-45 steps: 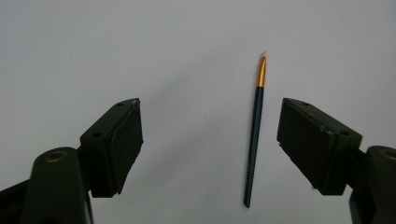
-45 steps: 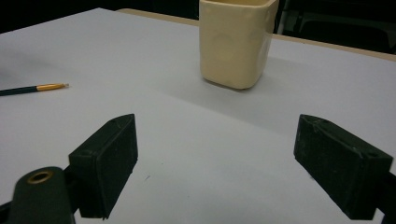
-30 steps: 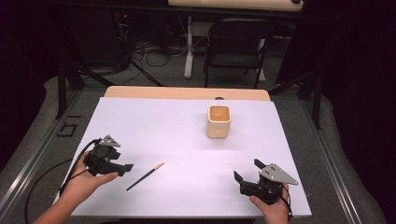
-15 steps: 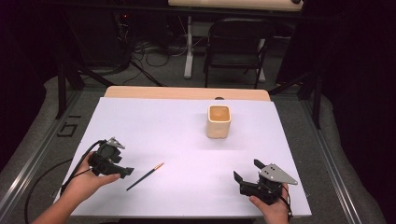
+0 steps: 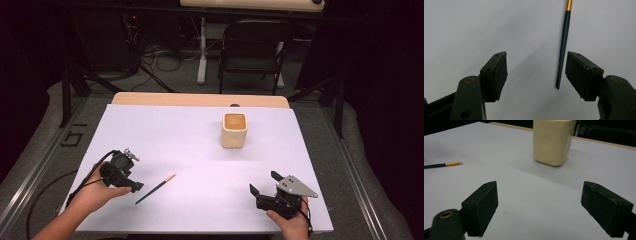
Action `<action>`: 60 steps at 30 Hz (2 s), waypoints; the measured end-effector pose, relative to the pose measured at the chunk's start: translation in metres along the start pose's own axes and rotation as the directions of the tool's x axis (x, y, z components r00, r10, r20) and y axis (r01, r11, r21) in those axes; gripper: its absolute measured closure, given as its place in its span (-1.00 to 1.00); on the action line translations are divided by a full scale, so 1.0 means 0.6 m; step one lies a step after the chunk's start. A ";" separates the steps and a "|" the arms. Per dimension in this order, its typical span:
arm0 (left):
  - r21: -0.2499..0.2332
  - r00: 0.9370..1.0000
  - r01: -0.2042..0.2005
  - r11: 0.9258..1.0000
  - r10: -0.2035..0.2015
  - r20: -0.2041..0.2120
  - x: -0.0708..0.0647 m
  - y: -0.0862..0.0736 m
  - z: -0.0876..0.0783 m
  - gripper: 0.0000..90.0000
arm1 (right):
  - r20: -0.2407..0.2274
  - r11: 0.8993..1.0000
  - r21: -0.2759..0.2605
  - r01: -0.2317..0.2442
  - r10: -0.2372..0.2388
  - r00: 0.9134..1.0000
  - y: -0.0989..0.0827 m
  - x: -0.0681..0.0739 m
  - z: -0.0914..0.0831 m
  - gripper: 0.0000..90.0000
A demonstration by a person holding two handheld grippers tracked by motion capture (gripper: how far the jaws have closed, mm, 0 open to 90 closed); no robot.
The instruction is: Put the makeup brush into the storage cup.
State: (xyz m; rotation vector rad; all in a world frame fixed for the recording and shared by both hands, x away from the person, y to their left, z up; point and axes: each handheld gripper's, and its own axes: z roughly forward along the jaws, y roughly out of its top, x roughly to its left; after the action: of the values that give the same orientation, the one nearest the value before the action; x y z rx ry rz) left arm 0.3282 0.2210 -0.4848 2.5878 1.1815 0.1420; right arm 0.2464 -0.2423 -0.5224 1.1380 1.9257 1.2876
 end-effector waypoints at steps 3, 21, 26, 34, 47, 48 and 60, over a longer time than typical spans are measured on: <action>0.018 1.000 -0.004 1.000 0.004 -0.003 0.001 0.002 0.000 -0.24 | -0.003 1.000 0.001 0.003 -0.003 1.000 0.000 0.000 0.000 -0.69; 0.146 0.999 -0.032 0.989 0.036 -0.028 0.006 0.018 0.002 -0.24 | -0.009 1.000 0.005 0.005 -0.005 1.000 0.000 0.001 0.001 -0.69; 0.173 0.999 -0.040 0.984 0.044 -0.019 0.005 0.024 0.004 -0.24 | -0.010 1.000 0.006 0.004 -0.004 1.000 0.000 0.001 0.001 -0.69; 0.205 0.999 -0.041 0.978 0.044 -0.010 0.009 0.032 0.006 -0.24 | -0.009 1.000 0.007 0.001 -0.001 1.000 -0.001 0.001 0.002 -0.69; 0.246 0.998 -0.057 0.968 0.062 -0.012 0.005 0.044 0.013 -0.24 | -0.012 1.000 0.006 -0.002 0.002 1.000 -0.001 0.002 0.002 -0.69; 0.249 0.998 -0.058 0.967 0.063 -0.013 0.004 0.045 0.013 -0.24 | -0.011 1.000 0.006 0.000 0.000 1.000 -0.001 0.002 0.002 -0.69; 0.266 0.997 -0.077 0.961 0.080 -0.002 -0.009 0.054 0.023 -0.19 | -0.018 1.000 0.013 0.000 0.000 1.000 -0.001 0.002 0.002 -0.69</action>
State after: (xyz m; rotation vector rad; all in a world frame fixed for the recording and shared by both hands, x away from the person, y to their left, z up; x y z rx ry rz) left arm 0.3509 0.1938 -0.4879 2.8713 1.1739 0.0168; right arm 0.2464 -0.2410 -0.5232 1.1362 1.9497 1.2921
